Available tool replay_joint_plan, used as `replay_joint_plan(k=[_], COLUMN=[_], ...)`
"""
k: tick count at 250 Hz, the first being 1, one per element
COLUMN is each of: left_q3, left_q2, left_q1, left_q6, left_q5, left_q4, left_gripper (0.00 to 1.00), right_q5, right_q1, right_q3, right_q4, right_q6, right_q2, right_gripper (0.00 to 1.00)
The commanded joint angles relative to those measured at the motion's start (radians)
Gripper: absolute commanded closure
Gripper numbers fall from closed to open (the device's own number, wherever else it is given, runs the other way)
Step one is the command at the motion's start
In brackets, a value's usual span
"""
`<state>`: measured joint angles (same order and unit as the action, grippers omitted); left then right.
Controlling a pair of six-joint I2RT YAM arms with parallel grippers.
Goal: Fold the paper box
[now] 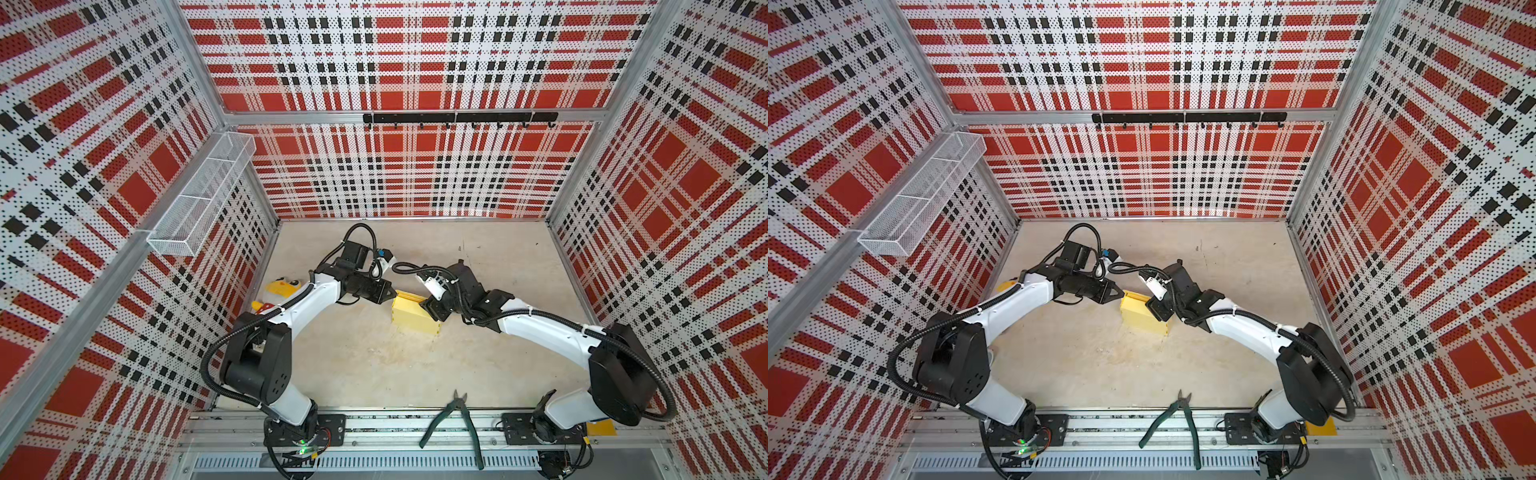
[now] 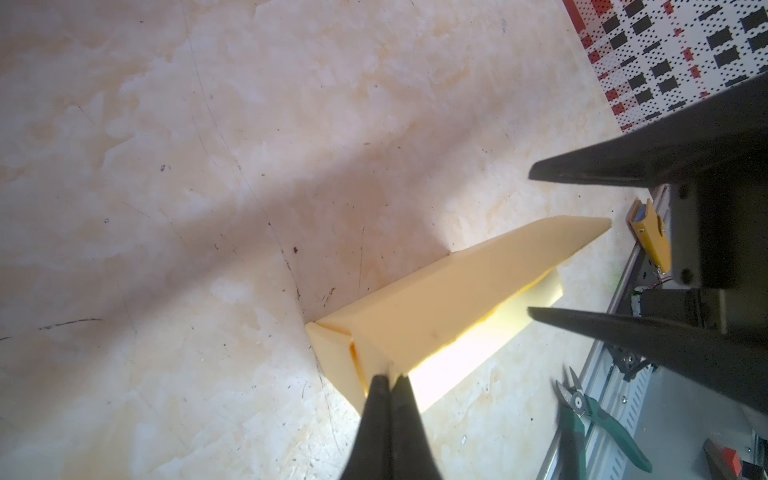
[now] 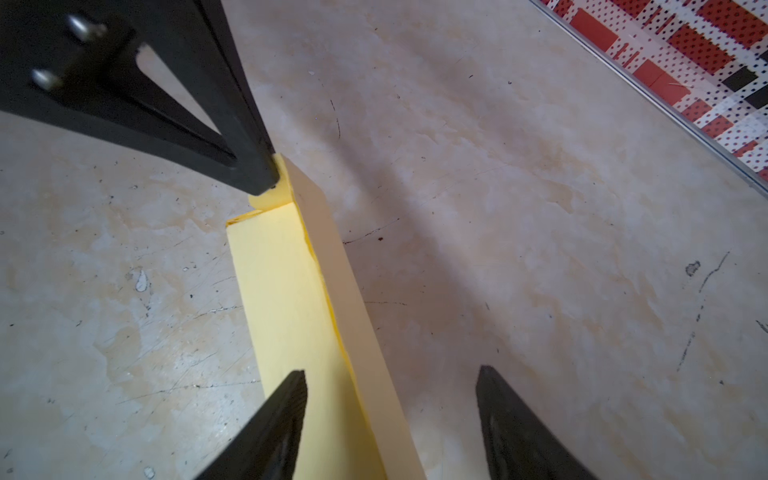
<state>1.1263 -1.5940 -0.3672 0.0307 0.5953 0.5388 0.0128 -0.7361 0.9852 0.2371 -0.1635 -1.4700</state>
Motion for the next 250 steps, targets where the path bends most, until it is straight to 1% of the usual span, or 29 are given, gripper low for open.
replay_joint_plan(k=[1, 31, 52, 81, 96, 111, 150, 215, 250], left_q3=[-0.022, -0.022, -0.022, -0.019, -0.020, -0.022, -0.022, -0.022, -0.023], left_q2=[0.022, 0.022, 0.020, 0.020, 0.020, 0.021, 0.029, 0.026, 0.027], left_q1=[-0.008, -0.009, -0.009, -0.011, -0.010, -0.011, -0.013, -0.023, -0.022], left_q6=[0.006, 0.008, 0.006, 0.003, 0.001, 0.002, 0.003, 0.006, 0.006], left_q5=[-0.006, -0.011, -0.012, -0.012, -0.011, -0.012, -0.017, -0.020, -0.022], left_q4=[0.014, 0.010, 0.009, 0.007, 0.006, 0.004, 0.003, 0.002, 0.000], left_gripper=[1.00, 1.00, 1.00, 1.00, 1.00, 1.00, 1.00, 1.00, 1.00], right_q5=[-0.018, -0.021, -0.065, -0.106, -0.126, -0.118, -0.110, -0.099, -0.071], right_q1=[0.001, 0.002, 0.005, 0.004, 0.004, 0.004, 0.006, 0.024, 0.030], right_q3=[-0.006, 0.001, 0.014, 0.041, 0.034, 0.027, 0.037, 0.033, 0.044], right_q4=[0.020, 0.100, 0.193, 0.350, 0.387, 0.411, 0.442, 0.392, 0.379], right_q6=[0.027, 0.097, 0.158, 0.239, 0.275, 0.291, 0.321, 0.331, 0.334], right_q2=[0.077, 0.156, 0.193, 0.224, 0.242, 0.250, 0.229, 0.179, 0.151], right_gripper=[0.32, 0.32, 0.33, 0.36, 0.39, 0.41, 0.48, 0.61, 0.74])
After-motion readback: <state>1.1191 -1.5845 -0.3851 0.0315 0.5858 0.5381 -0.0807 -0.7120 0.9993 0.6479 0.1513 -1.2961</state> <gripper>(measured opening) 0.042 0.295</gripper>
